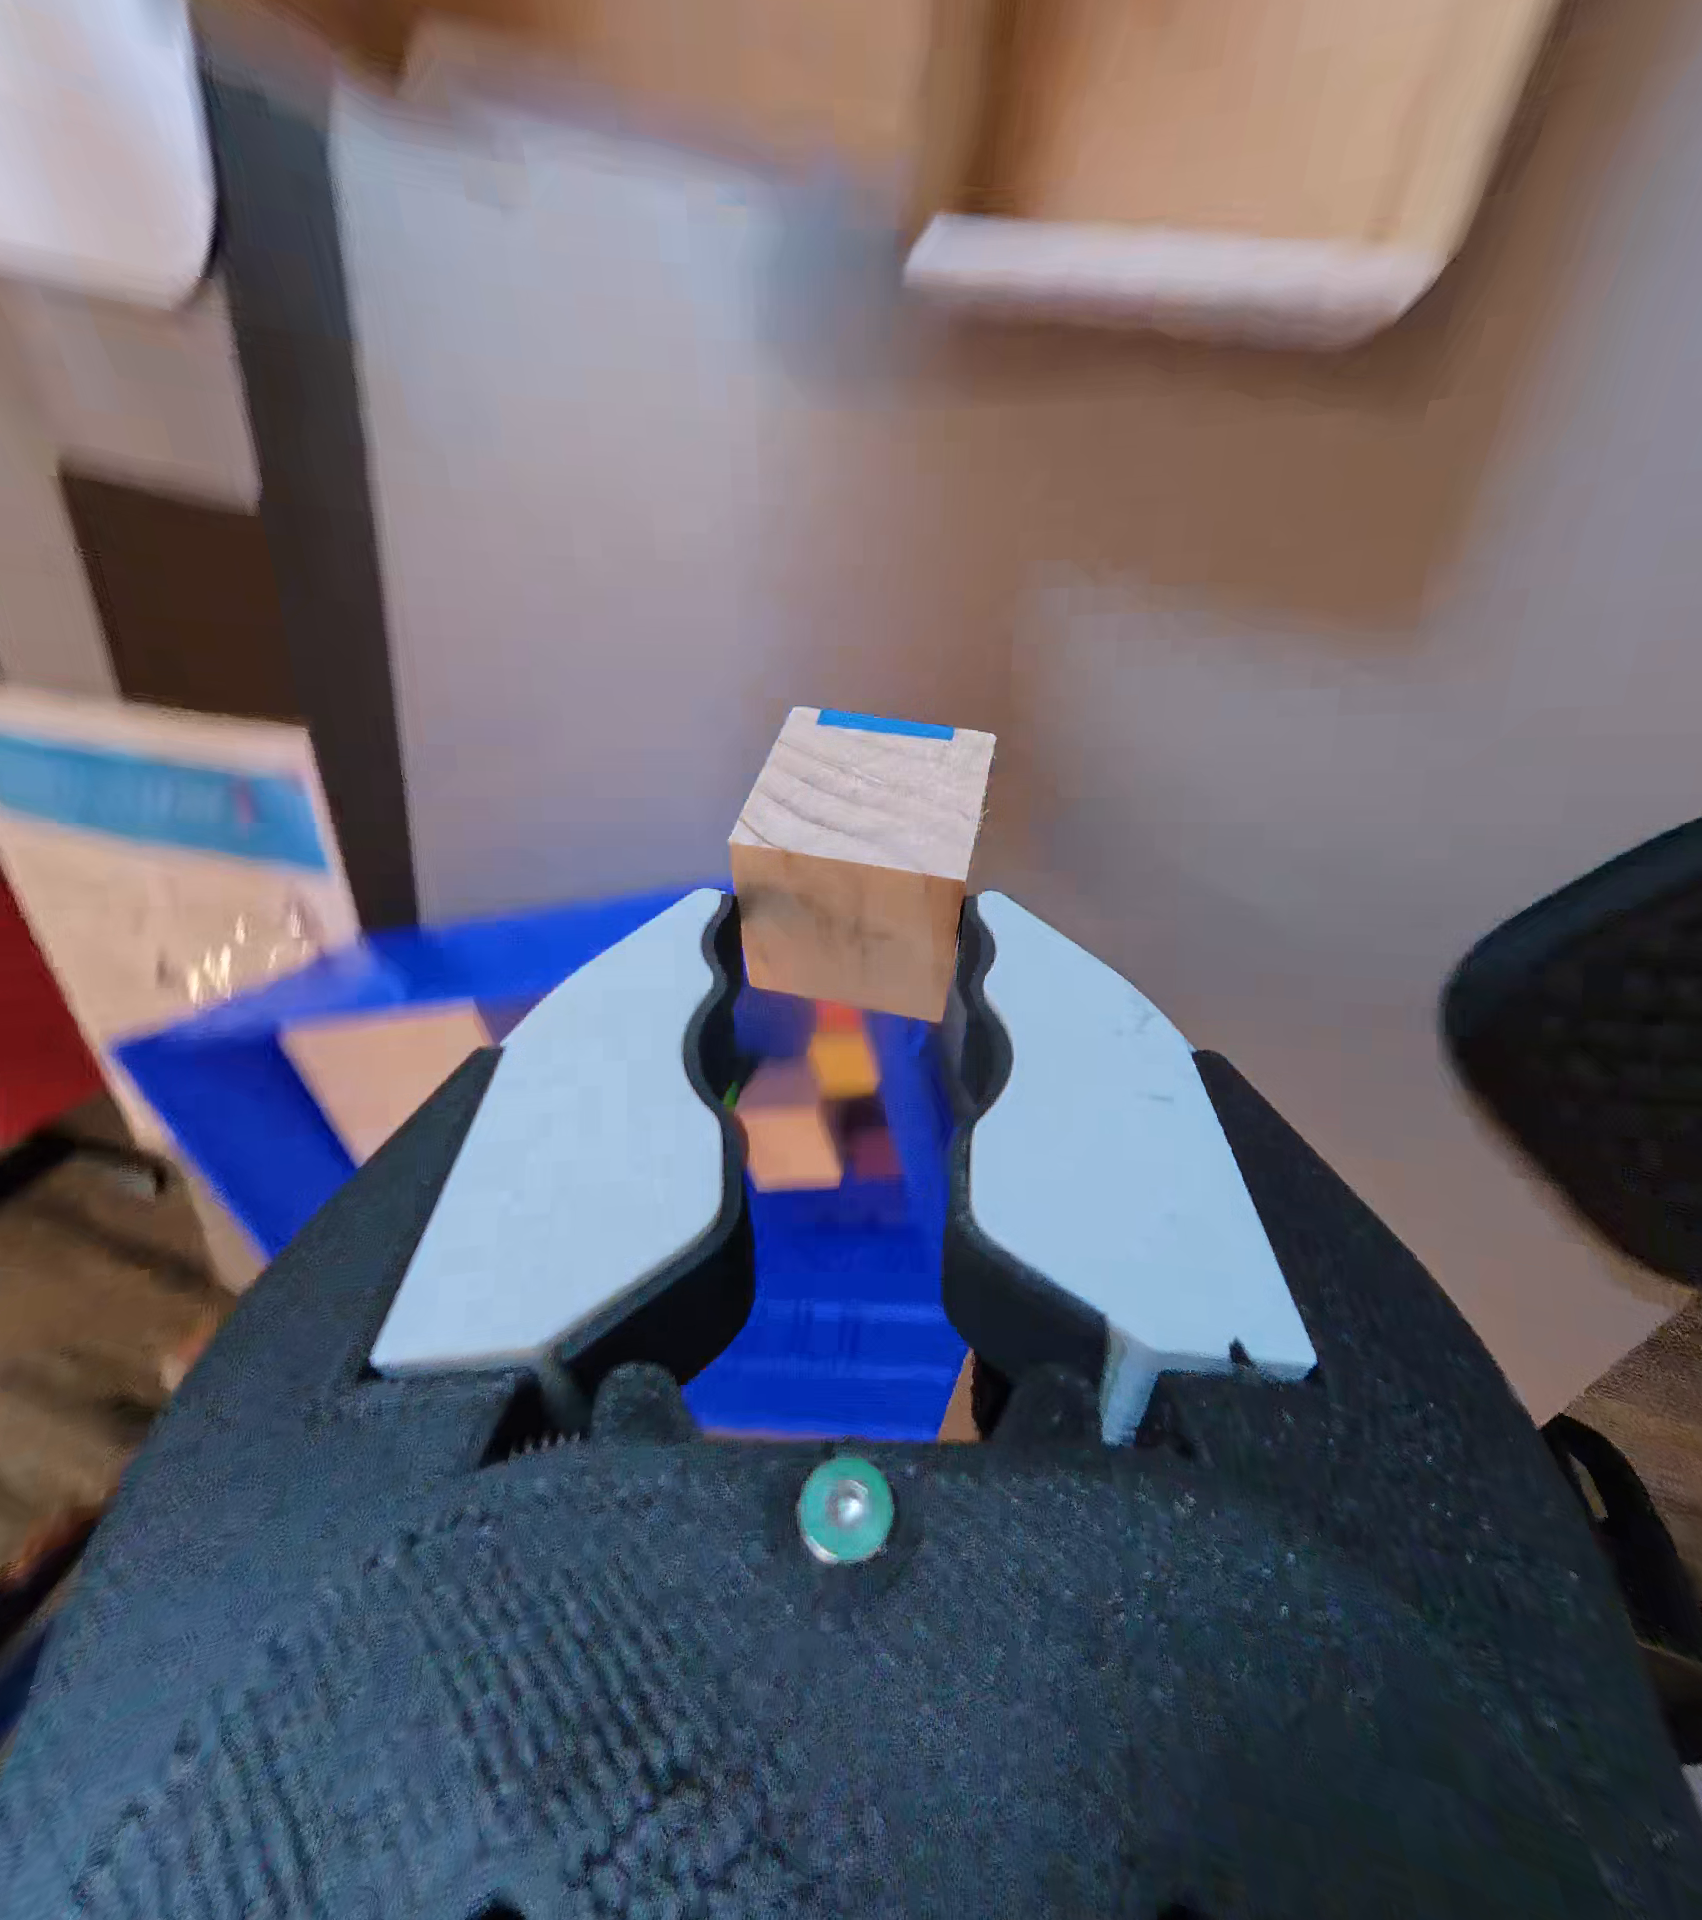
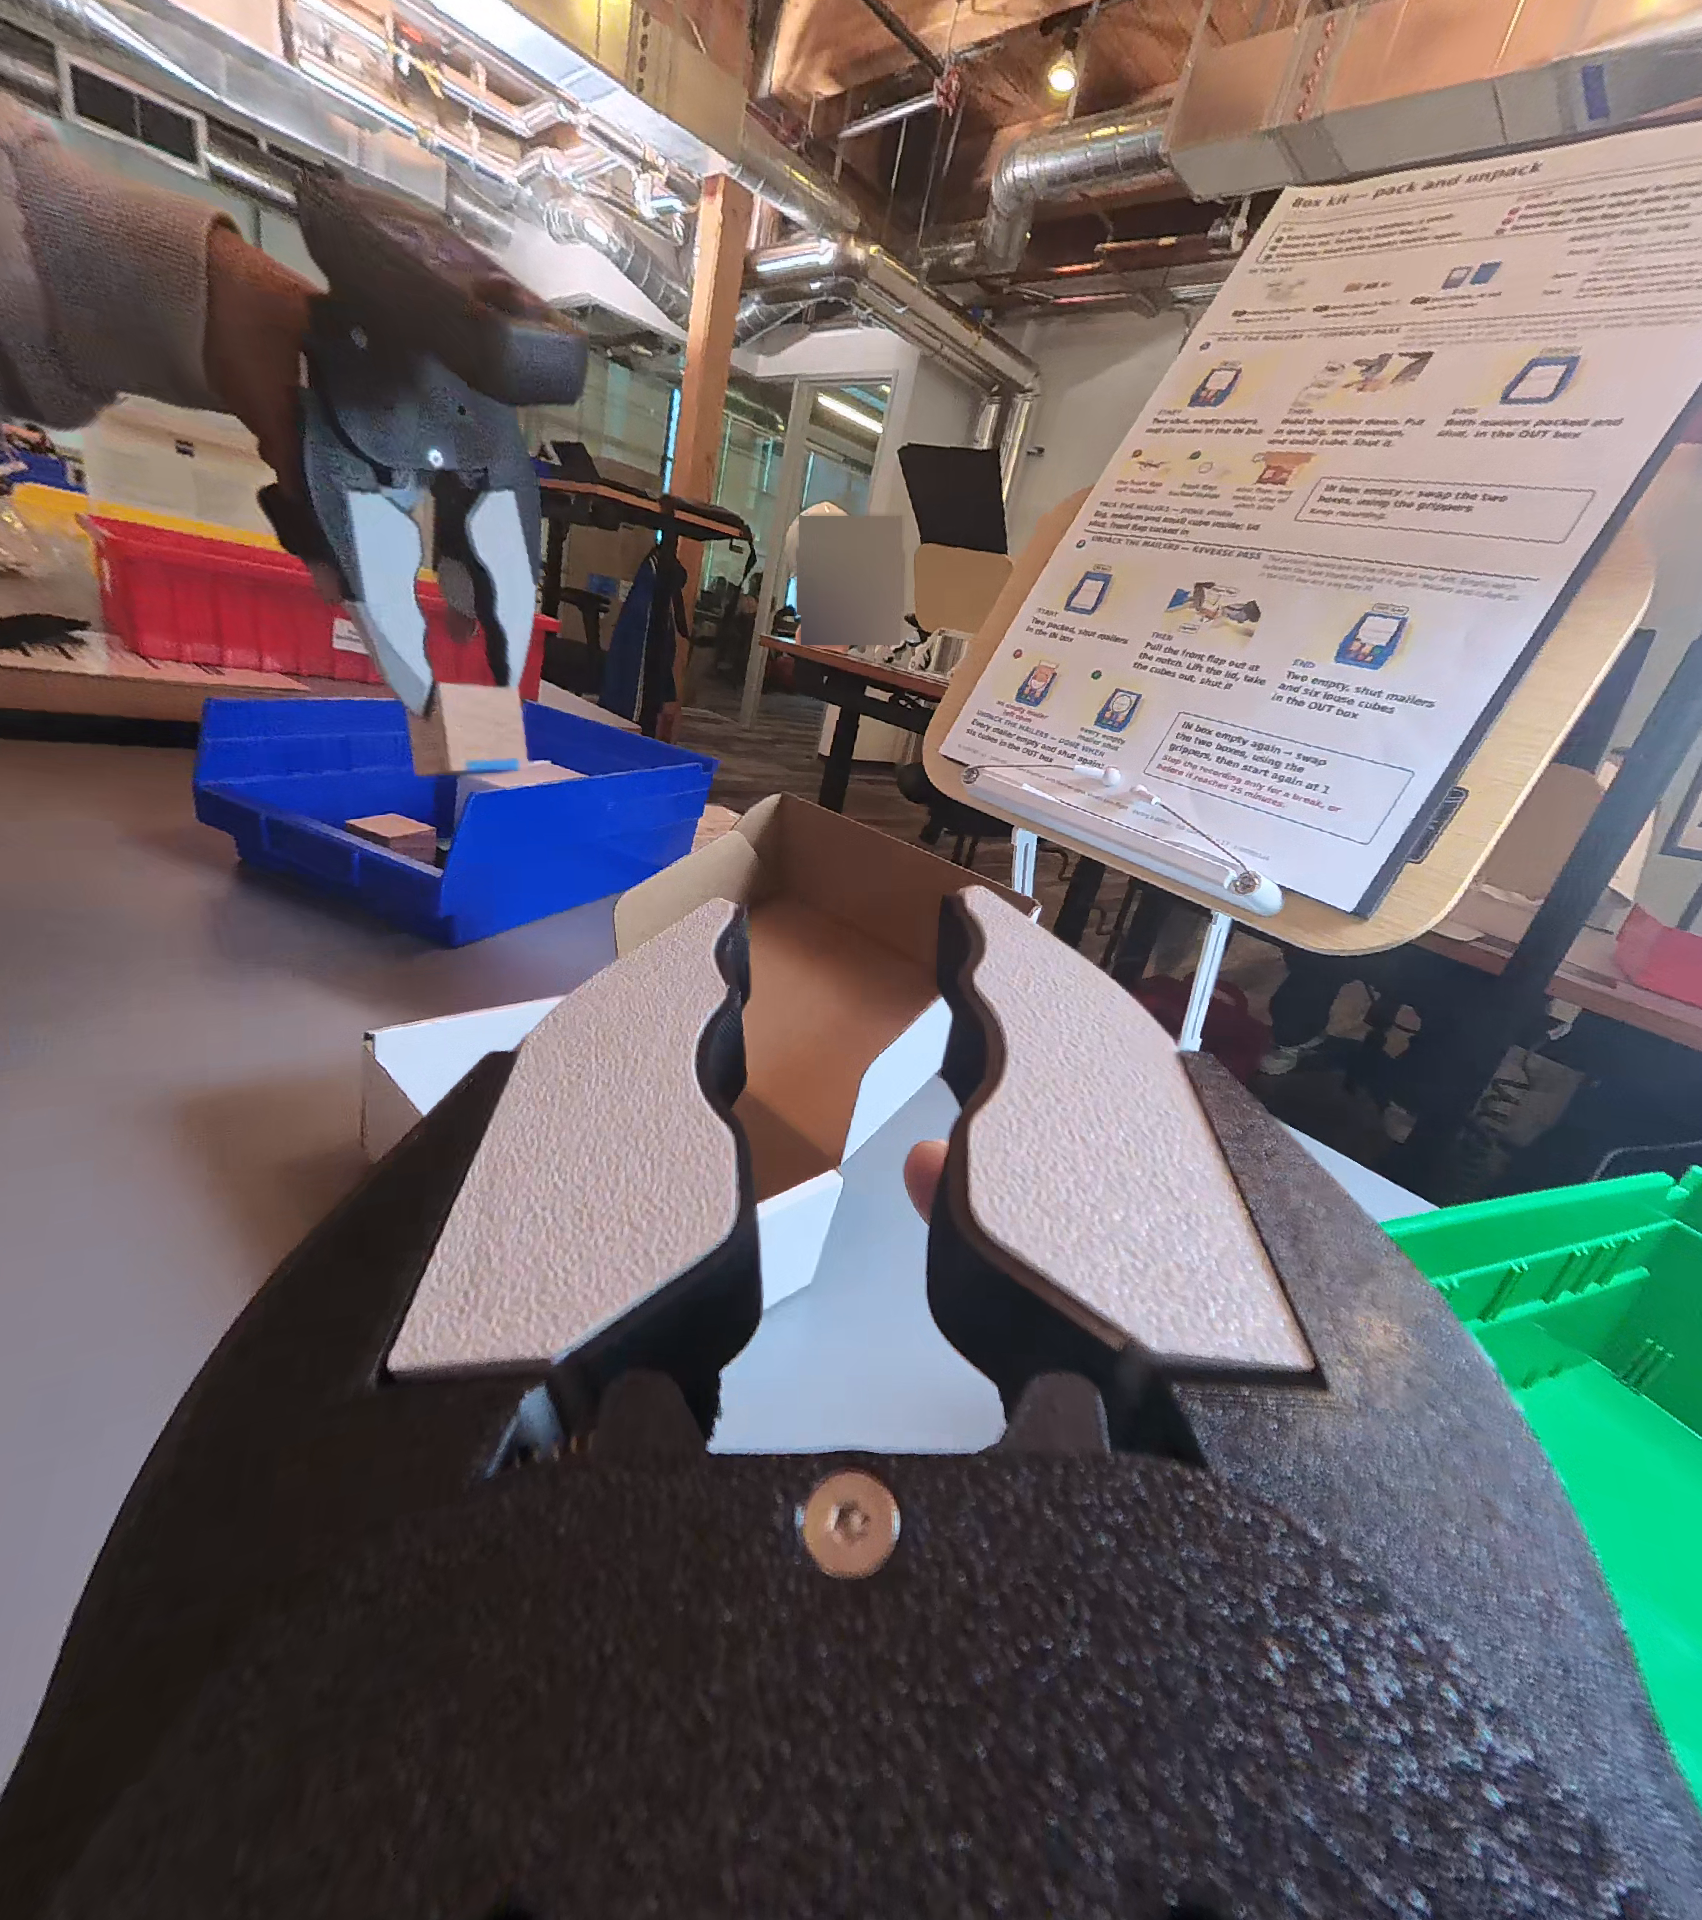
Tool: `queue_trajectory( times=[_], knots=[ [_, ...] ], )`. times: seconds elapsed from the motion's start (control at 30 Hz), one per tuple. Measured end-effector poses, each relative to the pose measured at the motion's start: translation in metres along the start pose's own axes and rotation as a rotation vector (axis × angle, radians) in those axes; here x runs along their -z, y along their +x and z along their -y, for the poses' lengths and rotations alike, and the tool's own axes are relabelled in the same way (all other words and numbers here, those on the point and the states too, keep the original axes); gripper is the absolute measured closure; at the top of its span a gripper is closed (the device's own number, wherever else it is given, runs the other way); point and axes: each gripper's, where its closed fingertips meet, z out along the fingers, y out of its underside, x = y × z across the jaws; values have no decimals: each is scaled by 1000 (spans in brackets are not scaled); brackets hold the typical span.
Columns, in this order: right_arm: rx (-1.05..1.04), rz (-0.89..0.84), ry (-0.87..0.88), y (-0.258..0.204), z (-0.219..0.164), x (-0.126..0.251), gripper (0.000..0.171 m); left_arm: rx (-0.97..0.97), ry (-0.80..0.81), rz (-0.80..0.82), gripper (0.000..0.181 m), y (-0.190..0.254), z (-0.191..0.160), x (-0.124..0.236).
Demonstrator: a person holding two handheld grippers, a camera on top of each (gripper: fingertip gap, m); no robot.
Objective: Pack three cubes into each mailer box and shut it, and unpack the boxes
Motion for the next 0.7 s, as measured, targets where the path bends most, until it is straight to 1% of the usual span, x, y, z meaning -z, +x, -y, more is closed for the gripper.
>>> queue_trajectory(
  times=[0.07, 0.17, 0.23, 0.3, 0.37, 0.47, 0.6, 0.7],
  knots=[
    [20, -25, -11, 3, -1, 1, 134, -81, 46, -54, 141, 24, 46, -6],
    [-8, -101, -16, 16, -3, 3, 130, -136, 45, -99, 141, 46, 99, -25],
    [-38, -167, -34, 29, -11, 5, 127, -154, 6, -112, 141, 53, 121, -43],
    [-63, -228, -61, 41, -21, 8, 125, -158, -40, -113, 141, 55, 137, -63],
    [-99, -262, -84, 50, -30, 9, 124, -166, -89, -126, 141, 58, 144, -81],
    [-134, -281, -114, 58, -42, 10, 124, -183, -188, -115, 141, 58, 141, -103],
    [-137, -281, -132, 58, -46, 9, 124, -160, -241, -117, 141, 58, 135, -114],
    [-127, -278, -139, 56, -47, 8, 125, -135, -233, -111, 141, 58, 134, -118]
  ],
)
